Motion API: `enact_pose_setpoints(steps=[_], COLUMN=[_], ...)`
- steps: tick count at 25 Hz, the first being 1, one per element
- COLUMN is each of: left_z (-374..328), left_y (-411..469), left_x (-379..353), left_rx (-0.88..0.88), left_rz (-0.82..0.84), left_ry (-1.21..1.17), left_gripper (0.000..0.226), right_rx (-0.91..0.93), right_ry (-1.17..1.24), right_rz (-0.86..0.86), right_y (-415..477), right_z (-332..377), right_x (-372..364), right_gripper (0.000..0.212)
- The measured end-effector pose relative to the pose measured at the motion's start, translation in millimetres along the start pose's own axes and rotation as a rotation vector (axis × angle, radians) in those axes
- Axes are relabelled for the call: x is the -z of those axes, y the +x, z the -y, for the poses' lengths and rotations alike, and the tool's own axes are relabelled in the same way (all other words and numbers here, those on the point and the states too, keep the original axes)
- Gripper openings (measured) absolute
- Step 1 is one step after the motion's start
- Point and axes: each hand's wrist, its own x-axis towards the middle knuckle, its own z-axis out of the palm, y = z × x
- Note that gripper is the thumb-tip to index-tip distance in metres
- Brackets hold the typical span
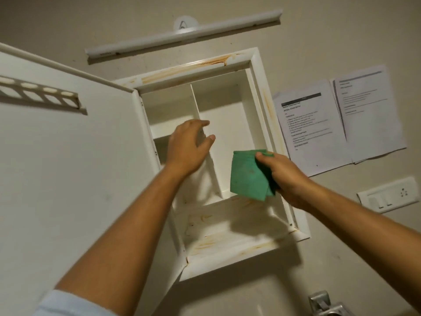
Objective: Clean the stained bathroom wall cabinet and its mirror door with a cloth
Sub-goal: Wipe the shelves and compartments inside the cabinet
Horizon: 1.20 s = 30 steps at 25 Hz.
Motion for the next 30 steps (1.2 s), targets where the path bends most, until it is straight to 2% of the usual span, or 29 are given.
enact_pose_setpoints(steps=[2, 4, 6, 8, 10, 13, 15, 16, 19, 20, 22, 24, 25, 26, 28, 30], left_z=[-18.0, -31.6, -38.8, -41.0, -40.0, -38.1, -36.9, -36.5, -40.9, -43.6, -49.4, -45.8, -39.2, -29.5, -10.6, 6.5], left_y=[-19.5, -32.9, -34.7, -32.6, -31.0, -32.9, -29.9, -25.3, -7.3, -2.7, 1.7, 10.0, 18.2, 29.5, 51.6, 67.9], left_x=[-10.0, -14.0, -16.7, -13.2, -10.7, -12.5, -11.9, -10.0, -6.1, -5.7, -8.2, -7.1, -3.4, 2.2, 17.6, 23.9], left_rx=[-0.027, 0.128, 0.245, 0.307, 0.361, 0.336, 0.311, 0.317, 0.459, 0.505, 0.498, 0.378, 0.313, 0.266, 0.243, 0.280], left_rz=[0.091, 0.316, 0.410, 0.350, 0.277, 0.316, 0.288, 0.252, 0.087, 0.062, 0.118, 0.120, 0.033, -0.082, -0.222, -0.169], left_ry=[-0.215, -0.492, -0.712, -0.801, -0.842, -0.811, -0.795, -0.817, -1.017, -1.091, -1.091, -0.784, -0.607, -0.472, -0.387, -0.414], left_gripper=[0.046, 0.052, 0.041, 0.027, 0.027, 0.038, 0.032, 0.029, 0.029, 0.031, 0.031, 0.032, 0.033, 0.033, 0.033, 0.046], right_rx=[0.024, 0.061, 0.087, 0.072, 0.054, 0.102, 0.157, 0.184, 0.291, 0.326, 0.343, 0.351, 0.400, 0.471, 0.629, 0.756], right_ry=[0.063, 0.082, 0.059, 0.125, 0.109, -0.116, -0.191, -0.127, 0.324, 0.349, 0.274, 0.215, 0.133, 0.008, -0.335, -0.754], right_rz=[-0.014, -0.015, -0.001, 0.048, 0.122, 0.125, 0.084, 0.061, 0.084, 0.091, 0.013, -0.203, -0.316, -0.403, -0.502, -0.546], right_y=[-2.8, -5.7, -6.6, -2.3, -1.0, 1.2, 9.3, 13.4, 19.0, 18.4, 21.2, 38.4, 50.3, 62.5, 84.7, 108.6], right_z=[10.6, 15.4, 19.6, 19.4, 14.9, 15.9, 26.6, 32.3, 32.3, 25.4, 15.4, 20.8, 27.0, 35.4, 52.2, 62.8], right_x=[-0.1, -3.1, -0.8, 5.7, 8.8, 5.4, 2.7, 2.1, -8.7, -16.5, -34.1, -41.0, -39.4, -37.1, -33.2, -36.2], right_gripper=[0.023, 0.017, 0.018, 0.029, 0.036, 0.024, 0.019, 0.022, 0.040, 0.043, 0.035, 0.019, 0.017, 0.020, 0.036, 0.048])
